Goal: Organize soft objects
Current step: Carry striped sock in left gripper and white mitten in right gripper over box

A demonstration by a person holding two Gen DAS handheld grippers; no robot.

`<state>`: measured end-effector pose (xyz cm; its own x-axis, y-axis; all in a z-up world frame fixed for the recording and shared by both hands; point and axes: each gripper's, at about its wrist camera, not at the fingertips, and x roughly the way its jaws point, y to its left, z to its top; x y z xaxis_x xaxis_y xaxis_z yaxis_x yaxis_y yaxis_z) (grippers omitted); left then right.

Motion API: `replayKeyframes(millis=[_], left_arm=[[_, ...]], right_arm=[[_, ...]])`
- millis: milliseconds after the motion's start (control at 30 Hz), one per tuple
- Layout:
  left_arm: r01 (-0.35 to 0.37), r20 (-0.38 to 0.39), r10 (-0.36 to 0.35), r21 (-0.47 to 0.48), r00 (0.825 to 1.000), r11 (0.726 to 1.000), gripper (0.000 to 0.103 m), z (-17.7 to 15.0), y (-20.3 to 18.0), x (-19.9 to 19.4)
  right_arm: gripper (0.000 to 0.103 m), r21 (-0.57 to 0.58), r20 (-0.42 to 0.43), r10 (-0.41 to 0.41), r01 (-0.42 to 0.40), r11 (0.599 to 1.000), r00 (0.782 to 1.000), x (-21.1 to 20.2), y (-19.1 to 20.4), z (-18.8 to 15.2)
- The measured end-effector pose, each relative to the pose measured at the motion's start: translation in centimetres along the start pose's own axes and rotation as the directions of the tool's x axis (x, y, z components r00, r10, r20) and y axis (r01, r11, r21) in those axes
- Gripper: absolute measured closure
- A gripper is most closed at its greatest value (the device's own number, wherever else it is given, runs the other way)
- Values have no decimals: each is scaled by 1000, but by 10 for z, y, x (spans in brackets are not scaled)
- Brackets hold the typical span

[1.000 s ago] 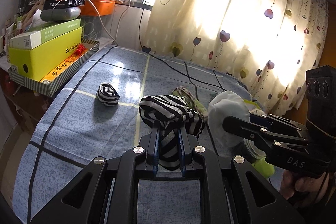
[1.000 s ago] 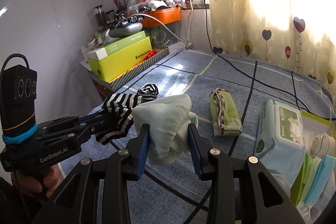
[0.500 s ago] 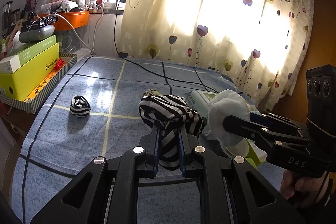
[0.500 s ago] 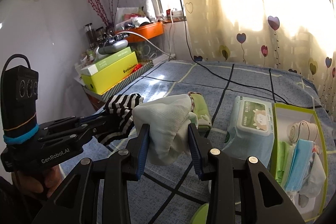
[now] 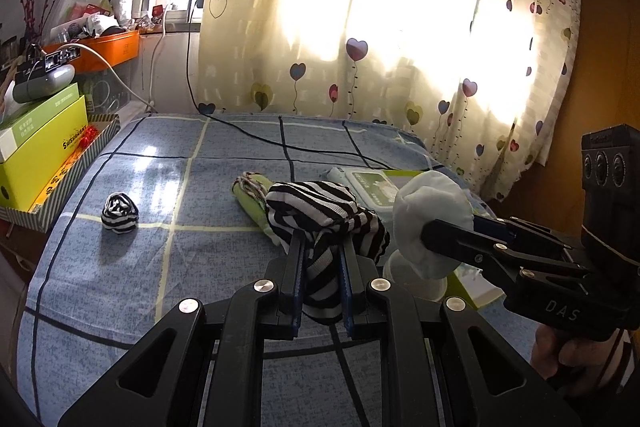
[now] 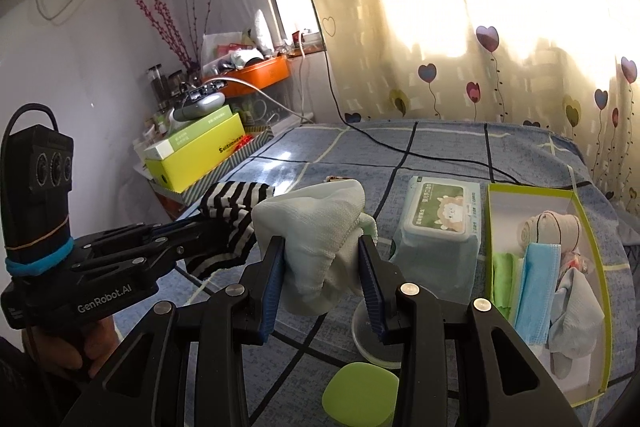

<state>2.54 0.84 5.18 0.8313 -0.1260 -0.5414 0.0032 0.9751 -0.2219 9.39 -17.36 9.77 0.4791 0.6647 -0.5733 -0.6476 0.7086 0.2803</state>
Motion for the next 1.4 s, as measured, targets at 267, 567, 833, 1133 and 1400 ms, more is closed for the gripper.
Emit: replayKeyframes(millis=[267, 567, 833, 1133, 1400], left_arm=[[15, -8, -15, 26, 1000, 1000, 87, 4, -16, 6], [47, -13, -46, 71, 999, 996, 87, 9, -42, 12], [73, -30, -70, 94, 997, 993, 87, 9, -61, 21], [106, -50, -100, 129, 994, 986, 87, 9, -88, 31], [142, -72, -132, 160, 989, 977, 87, 10, -110, 40]], right_arm=[[68, 34, 25, -27, 26, 999, 999, -15, -15, -4], [68, 74, 49, -61, 58, 996, 997, -34, -36, -12], [68, 113, 64, -101, 93, 989, 993, -49, -58, -18], [68, 155, 72, -139, 127, 980, 988, -65, -81, -29], [68, 197, 77, -184, 166, 966, 980, -81, -105, -39]])
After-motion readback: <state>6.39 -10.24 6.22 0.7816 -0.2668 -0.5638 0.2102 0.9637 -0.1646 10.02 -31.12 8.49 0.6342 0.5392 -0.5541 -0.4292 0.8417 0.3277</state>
